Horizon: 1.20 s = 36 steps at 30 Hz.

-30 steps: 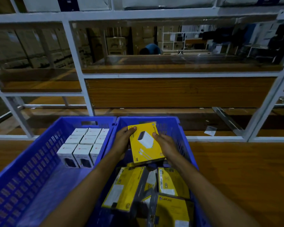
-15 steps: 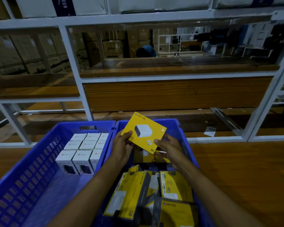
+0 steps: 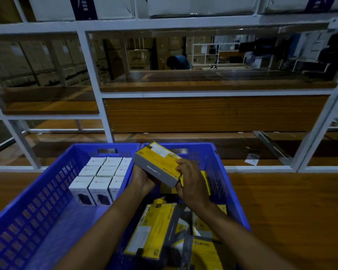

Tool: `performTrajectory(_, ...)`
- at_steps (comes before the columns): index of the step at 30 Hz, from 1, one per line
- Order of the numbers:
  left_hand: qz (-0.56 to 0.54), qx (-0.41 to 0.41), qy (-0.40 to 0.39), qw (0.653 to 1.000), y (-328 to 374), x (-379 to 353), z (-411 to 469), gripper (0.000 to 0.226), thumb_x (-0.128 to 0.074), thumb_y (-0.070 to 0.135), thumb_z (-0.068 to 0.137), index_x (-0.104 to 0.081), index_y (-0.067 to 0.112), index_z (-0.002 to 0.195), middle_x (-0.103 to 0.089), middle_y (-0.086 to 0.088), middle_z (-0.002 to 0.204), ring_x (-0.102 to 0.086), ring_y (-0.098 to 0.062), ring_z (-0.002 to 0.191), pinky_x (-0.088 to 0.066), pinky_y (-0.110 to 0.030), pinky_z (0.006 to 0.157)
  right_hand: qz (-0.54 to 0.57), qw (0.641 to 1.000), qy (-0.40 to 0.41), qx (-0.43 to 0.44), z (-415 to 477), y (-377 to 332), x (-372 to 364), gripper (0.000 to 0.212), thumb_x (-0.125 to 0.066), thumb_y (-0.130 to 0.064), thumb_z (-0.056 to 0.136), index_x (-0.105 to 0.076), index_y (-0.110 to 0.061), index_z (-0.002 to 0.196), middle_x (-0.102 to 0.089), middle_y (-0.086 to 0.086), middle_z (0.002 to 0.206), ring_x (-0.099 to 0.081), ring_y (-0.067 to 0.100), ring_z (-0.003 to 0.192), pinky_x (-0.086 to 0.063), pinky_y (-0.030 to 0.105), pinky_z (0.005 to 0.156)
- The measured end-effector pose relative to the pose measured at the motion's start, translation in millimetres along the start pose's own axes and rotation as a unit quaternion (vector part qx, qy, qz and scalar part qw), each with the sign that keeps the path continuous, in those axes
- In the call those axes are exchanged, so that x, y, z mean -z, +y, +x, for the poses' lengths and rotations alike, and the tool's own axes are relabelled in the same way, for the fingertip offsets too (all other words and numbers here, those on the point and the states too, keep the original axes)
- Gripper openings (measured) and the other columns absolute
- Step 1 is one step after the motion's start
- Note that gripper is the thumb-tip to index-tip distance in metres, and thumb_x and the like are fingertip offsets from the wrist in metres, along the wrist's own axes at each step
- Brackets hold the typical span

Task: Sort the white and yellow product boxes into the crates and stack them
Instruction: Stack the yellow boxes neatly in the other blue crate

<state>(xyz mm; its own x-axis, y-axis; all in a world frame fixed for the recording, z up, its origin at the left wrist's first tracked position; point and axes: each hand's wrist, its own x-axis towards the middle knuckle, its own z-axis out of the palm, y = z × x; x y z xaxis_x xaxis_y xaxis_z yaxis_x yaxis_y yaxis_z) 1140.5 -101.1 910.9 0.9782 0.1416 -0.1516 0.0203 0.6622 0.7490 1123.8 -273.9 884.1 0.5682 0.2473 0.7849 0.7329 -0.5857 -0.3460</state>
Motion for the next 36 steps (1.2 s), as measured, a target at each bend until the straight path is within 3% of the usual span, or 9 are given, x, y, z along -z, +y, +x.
performTrajectory(3, 0.036, 0.007, -0.034, 0.999, -2, -8, -1, 0.033, -0.036, 0.036, 0.105, -0.06, 0.014, 0.109, -0.073, -0.009, 0.089, -0.07, -0.026, 0.079, -0.058, -0.041, 0.068, 0.037, 0.998, 0.003, -0.059, -3, -3, 1, 0.055, -0.084, -0.009, 0.067, -0.048, -0.019, 0.108, -0.058, 0.003, 0.108, -0.058, 0.021, 0.096, -0.049, 0.029, 0.066)
performTrajectory(6, 0.146, -0.005, -0.109, 0.983, -4, -11, 0, 0.037, -0.053, 0.024, 0.098, -0.052, 0.027, 0.134, -0.067, -0.01, 0.122, -0.067, -0.033, 0.106, -0.056, -0.055, 0.085, 0.146, 0.958, 0.022, -0.246, 2, -10, 7, 0.056, -0.085, -0.025, 0.077, -0.044, -0.02, 0.116, -0.057, -0.014, 0.099, -0.06, 0.001, 0.082, -0.049, 0.014, 0.058)
performTrajectory(10, 0.226, -0.021, -0.117, 0.967, -12, -14, -2, 0.05, -0.06, 0.01, 0.095, -0.048, 0.038, 0.135, -0.071, -0.003, 0.12, -0.07, -0.029, 0.105, -0.057, -0.05, 0.085, 0.438, 0.758, 0.045, -0.482, 11, 0, 12, 0.047, -0.08, -0.011, 0.082, -0.053, -0.017, 0.12, -0.07, 0.006, 0.106, -0.072, 0.024, 0.086, -0.057, 0.031, 0.061)
performTrajectory(16, 0.406, 0.108, -0.082, 0.904, -31, -5, 8, 0.033, -0.064, 0.026, 0.095, -0.062, 0.005, 0.12, -0.073, -0.018, 0.093, -0.07, -0.033, 0.07, -0.058, -0.039, 0.062, 0.415, 0.593, -0.032, -0.689, 3, 24, 4, 0.019, -0.072, -0.025, 0.086, -0.064, -0.012, 0.098, -0.061, 0.005, 0.075, -0.058, 0.016, 0.049, -0.038, 0.022, 0.042)
performTrajectory(21, 0.428, 0.184, -0.055, 0.883, -41, -6, 25, 0.028, -0.063, 0.023, 0.096, -0.063, -0.003, 0.106, -0.07, -0.02, 0.081, -0.063, -0.02, 0.046, -0.05, -0.024, 0.044, 0.4, 0.56, 0.001, -0.726, 2, 32, -5, 0.011, -0.068, -0.016, 0.09, -0.062, -0.008, 0.091, -0.061, 0.013, 0.092, -0.062, 0.021, 0.063, -0.046, 0.021, 0.04)
performTrajectory(24, 0.42, 0.183, -0.054, 0.887, -54, -12, 41, 0.022, -0.062, 0.02, 0.096, -0.063, -0.001, 0.09, -0.066, -0.023, 0.085, -0.063, -0.025, 0.05, -0.052, -0.029, 0.052, 0.414, 0.547, 0.022, -0.727, 4, 41, -4, 0.007, -0.061, -0.009, 0.095, -0.058, -0.004, 0.091, -0.057, 0.016, 0.1, -0.058, 0.022, 0.07, -0.05, 0.021, 0.039)
performTrajectory(29, 0.468, 0.142, -0.044, 0.871, -90, -4, 67, 0.02, -0.057, 0.021, 0.098, -0.056, 0.005, 0.088, -0.05, -0.016, 0.09, -0.047, -0.025, 0.073, -0.041, -0.038, 0.064, 0.412, 0.533, 0.076, -0.735, 4, 62, -5, 0.026, -0.047, -0.002, 0.097, -0.046, -0.003, 0.123, -0.048, 0.018, 0.122, -0.049, 0.034, 0.11, -0.05, 0.036, 0.086)
performTrajectory(32, 0.479, 0.164, -0.053, 0.861, -96, -3, 69, 0.019, -0.053, 0.014, 0.097, -0.049, 0.008, 0.08, -0.041, -0.013, 0.082, -0.042, -0.024, 0.063, -0.039, -0.035, 0.058, 0.415, 0.526, 0.074, -0.739, 0, 67, -8, 0.049, -0.047, -0.008, 0.099, -0.037, -0.008, 0.146, -0.031, 0.017, 0.154, -0.041, 0.038, 0.129, -0.045, 0.041, 0.094)
performTrajectory(36, 0.525, 0.151, -0.124, 0.828, -97, -13, 66, 0.022, -0.066, 0.001, 0.088, -0.051, 0.016, 0.079, -0.05, -0.01, 0.081, -0.053, -0.026, 0.078, -0.047, -0.038, 0.068, 0.396, 0.518, 0.065, -0.756, -1, 78, -17, 0.04, -0.049, -0.016, 0.1, -0.042, -0.006, 0.138, -0.037, 0.02, 0.15, -0.045, 0.041, 0.128, -0.045, 0.047, 0.093)
